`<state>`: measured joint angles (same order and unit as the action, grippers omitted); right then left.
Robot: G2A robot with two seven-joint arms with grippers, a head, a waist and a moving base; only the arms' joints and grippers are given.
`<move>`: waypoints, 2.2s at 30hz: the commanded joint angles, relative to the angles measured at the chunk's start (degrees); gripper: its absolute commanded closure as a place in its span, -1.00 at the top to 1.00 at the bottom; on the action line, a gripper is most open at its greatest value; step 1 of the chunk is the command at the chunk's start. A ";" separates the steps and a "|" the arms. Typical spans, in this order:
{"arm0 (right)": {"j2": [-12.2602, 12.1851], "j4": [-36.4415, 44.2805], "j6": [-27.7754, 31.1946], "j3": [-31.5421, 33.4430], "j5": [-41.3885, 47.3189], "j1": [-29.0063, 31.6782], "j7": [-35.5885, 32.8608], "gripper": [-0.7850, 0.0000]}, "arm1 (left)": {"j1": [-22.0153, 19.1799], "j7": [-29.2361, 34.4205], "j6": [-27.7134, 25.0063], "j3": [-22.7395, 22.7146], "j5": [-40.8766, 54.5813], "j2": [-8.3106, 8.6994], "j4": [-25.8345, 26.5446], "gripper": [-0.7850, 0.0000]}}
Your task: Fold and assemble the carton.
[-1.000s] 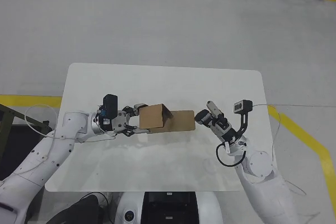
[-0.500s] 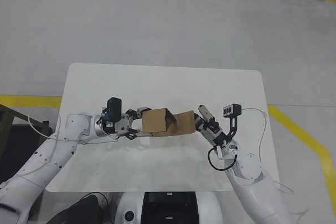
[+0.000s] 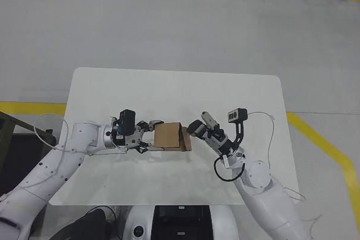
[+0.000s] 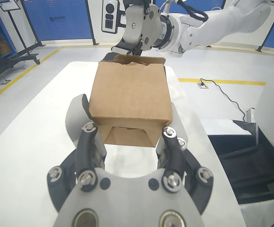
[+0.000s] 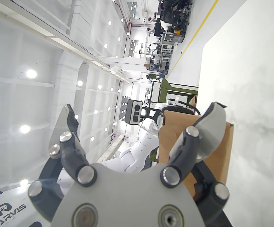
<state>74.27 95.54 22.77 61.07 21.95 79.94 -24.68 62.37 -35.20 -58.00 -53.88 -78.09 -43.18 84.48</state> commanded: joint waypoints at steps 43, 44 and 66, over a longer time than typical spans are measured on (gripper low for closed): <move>-0.15 1.22 -8.23 1.87 -1.79 2.89 -0.10 -0.23 | 0.25 -2.72 0.73 -2.68 -4.55 -1.86 -1.45 -0.04; -0.22 1.29 -8.72 1.99 -2.40 2.90 -0.41 -0.25 | 0.25 -2.75 0.80 -2.75 -4.71 -1.89 -1.51 -0.04; -1.18 4.19 -14.27 1.71 -12.91 2.46 -4.82 -0.36 | 0.33 -2.76 0.35 -3.68 -6.35 -2.51 -2.16 -0.04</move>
<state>73.11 99.66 8.57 62.76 9.30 82.42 -29.50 62.69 -37.95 -57.62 -57.53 -84.41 -45.68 82.33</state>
